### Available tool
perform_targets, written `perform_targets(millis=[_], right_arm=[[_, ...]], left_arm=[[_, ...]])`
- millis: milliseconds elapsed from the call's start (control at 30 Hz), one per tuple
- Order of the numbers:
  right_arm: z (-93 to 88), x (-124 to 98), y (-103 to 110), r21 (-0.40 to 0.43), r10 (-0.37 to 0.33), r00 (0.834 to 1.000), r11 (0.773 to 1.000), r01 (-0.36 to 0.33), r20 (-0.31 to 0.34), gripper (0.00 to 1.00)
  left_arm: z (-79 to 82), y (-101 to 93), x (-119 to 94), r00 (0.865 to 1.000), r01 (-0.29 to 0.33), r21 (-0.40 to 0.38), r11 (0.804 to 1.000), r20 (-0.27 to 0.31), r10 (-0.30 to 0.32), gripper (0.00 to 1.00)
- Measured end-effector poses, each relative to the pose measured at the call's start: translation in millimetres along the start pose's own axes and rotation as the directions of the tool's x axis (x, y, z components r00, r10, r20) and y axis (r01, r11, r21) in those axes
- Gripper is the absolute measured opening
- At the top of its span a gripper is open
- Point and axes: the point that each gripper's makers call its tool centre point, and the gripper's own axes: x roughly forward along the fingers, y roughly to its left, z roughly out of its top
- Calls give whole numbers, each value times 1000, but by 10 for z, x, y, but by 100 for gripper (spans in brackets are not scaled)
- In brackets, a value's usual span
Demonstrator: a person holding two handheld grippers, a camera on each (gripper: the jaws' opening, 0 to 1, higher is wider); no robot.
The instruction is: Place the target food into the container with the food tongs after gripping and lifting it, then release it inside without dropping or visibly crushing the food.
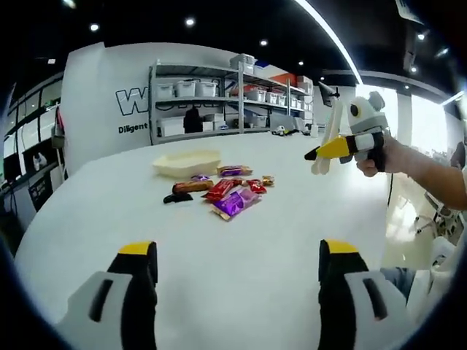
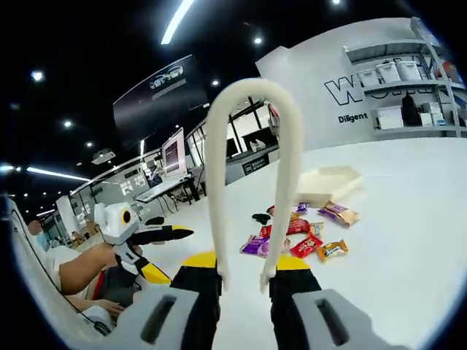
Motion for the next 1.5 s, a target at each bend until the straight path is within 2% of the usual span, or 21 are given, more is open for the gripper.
perform_targets(millis=[167,333,467,633,867,1100,1167,1300,1500], right_arm=[[78,56,-179,-5,-43,999,999,43,-2,19],[128,135,-337,28,-89,996,996,89,13,19],[98,276,-485,30,-165,986,986,164,9,19],[134,411,-595,82,-209,978,975,206,28,19],[161,567,-642,95,-262,964,962,257,38,19],[128,679,-796,64,-383,923,923,380,39,19],[110,708,-796,69,-389,920,920,386,38,19],[50,780,-851,47,-439,898,898,437,37,19],[10,852,-918,33,-477,878,879,476,36,19]], left_arm=[[4,-10,-8,1000,3,2,1000,-3,-3,88],[22,-58,-20,1000,7,5,1000,0,-7,87],[30,-63,-4,1000,-7,23,1000,-3,7,86],[32,-61,-14,1000,-10,29,1000,-6,11,82],[25,-19,-64,1000,-23,23,999,-2,23,82],[4,-29,-95,1000,-23,30,999,-2,23,81],[-4,-30,-99,1000,-21,33,999,-5,21,81],[-30,-9,-115,1000,-20,33,999,-11,20,80],[-88,28,-145,1000,-18,28,999,-25,18,79]])
